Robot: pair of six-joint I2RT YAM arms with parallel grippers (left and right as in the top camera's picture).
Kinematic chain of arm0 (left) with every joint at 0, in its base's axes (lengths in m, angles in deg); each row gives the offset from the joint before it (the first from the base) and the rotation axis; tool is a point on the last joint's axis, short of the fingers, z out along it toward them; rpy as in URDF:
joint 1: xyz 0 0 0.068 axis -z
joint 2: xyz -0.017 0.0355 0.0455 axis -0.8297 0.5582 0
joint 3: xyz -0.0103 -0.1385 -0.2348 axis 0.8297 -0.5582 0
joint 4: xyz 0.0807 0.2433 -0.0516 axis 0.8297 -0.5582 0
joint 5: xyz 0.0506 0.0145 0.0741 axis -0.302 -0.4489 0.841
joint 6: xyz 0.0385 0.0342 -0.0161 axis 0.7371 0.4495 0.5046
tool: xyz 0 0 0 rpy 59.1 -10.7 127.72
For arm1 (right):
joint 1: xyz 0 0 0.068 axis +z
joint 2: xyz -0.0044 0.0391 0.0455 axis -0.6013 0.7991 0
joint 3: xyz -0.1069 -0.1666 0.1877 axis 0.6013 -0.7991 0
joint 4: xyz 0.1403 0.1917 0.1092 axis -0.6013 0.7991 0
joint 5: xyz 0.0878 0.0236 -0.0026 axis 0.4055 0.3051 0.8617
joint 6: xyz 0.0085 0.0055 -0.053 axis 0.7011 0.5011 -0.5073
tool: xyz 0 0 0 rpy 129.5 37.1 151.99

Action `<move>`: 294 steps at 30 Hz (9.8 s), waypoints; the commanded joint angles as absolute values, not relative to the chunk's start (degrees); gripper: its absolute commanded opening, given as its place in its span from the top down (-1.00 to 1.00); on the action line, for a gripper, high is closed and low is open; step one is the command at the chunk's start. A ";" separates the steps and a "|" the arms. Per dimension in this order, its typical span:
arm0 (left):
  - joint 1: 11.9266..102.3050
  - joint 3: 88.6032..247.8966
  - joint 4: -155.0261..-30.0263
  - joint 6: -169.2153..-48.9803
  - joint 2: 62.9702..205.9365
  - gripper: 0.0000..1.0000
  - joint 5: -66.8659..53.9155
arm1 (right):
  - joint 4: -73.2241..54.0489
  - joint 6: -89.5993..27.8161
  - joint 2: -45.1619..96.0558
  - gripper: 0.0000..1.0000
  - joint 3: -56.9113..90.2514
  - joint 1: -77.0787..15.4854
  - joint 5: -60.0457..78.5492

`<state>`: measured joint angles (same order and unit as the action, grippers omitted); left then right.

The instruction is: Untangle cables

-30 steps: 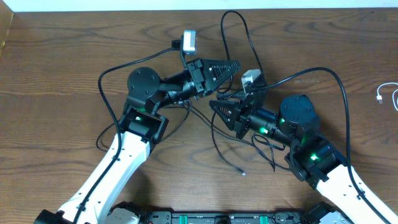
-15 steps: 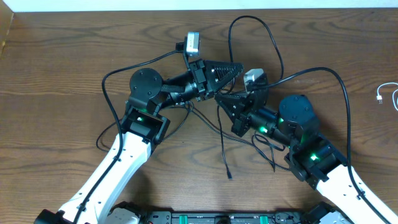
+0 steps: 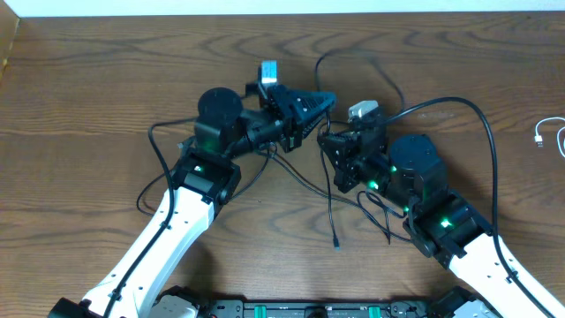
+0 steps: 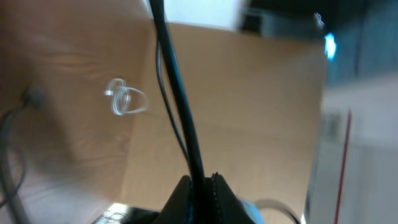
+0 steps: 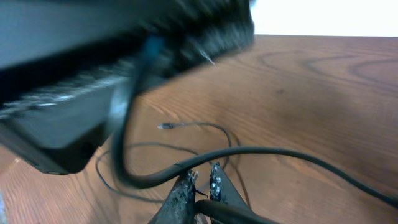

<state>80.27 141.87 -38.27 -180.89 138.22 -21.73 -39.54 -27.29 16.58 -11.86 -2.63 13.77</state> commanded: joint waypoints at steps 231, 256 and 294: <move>76.34 142.61 -65.17 -170.81 137.94 -0.82 -21.71 | 13.07 -28.09 51.40 0.98 49.58 -46.61 -3.57; 76.34 142.61 -65.15 -170.81 137.94 -0.81 -21.69 | -32.07 -34.98 78.44 0.95 49.23 -55.13 4.87; 76.34 142.61 -63.97 -174.75 137.94 -0.81 -19.79 | 15.54 -34.76 36.95 -0.99 49.27 -54.48 31.49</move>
<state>76.47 141.87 -64.93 -172.10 138.25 -21.49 12.39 -34.61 40.19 48.94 -54.81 31.73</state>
